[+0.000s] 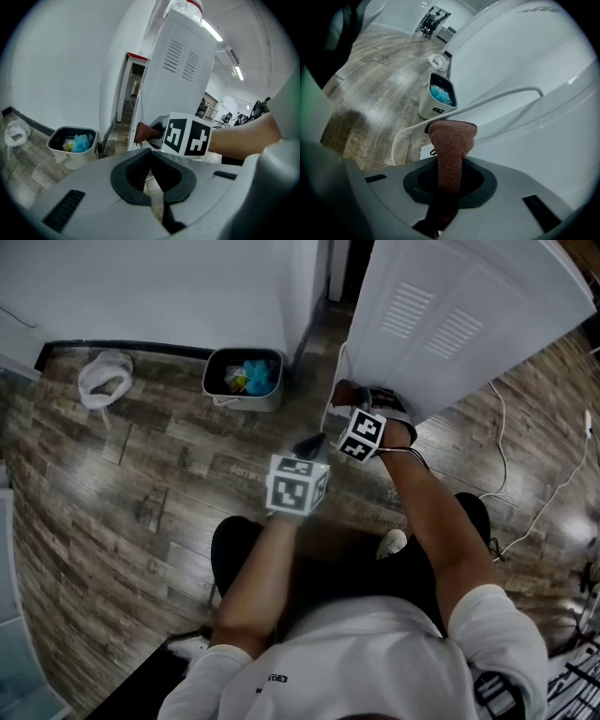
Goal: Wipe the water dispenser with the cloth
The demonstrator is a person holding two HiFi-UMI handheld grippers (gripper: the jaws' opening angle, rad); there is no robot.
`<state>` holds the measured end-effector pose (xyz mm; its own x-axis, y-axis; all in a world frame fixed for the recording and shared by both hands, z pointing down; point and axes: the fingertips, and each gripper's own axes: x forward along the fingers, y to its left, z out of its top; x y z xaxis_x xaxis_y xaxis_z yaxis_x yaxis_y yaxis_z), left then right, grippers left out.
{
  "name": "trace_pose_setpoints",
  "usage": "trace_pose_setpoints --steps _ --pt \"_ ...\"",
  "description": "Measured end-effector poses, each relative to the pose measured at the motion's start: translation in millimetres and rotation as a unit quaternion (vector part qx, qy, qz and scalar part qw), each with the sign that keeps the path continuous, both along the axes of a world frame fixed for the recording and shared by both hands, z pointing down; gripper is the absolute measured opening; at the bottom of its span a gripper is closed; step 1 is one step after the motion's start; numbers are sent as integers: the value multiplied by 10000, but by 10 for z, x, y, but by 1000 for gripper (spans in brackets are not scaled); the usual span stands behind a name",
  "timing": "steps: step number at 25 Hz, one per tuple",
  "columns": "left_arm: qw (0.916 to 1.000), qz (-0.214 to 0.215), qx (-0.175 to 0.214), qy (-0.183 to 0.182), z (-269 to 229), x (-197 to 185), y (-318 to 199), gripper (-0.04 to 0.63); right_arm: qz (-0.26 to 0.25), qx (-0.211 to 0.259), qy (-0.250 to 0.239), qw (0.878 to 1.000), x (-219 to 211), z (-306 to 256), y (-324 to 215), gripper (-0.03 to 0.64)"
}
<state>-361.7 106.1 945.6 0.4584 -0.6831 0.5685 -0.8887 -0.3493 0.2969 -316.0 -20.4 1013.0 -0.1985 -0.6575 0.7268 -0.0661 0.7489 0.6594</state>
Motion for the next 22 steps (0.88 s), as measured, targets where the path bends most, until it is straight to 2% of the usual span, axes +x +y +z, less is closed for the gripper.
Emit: trace_pose_setpoints --steps 6,11,16,19,22 --pt "9996 -136 -62 -254 -19 -44 -27 -11 -73 -191 -350 9992 -62 -173 185 55" --pt "9989 -235 -221 -330 -366 -82 -11 -11 119 -518 -840 9950 86 -687 545 57" --pt "9986 -255 -350 -315 -1114 -45 50 -11 482 -919 -1383 9850 378 -1517 951 57" --pt "9991 -200 -197 -308 -1719 40 62 -11 714 -1078 -1794 9752 568 -2152 1130 55" --pt "9993 -195 -37 -311 -2341 105 94 -11 698 -1383 -2260 9617 721 -2798 1346 55"
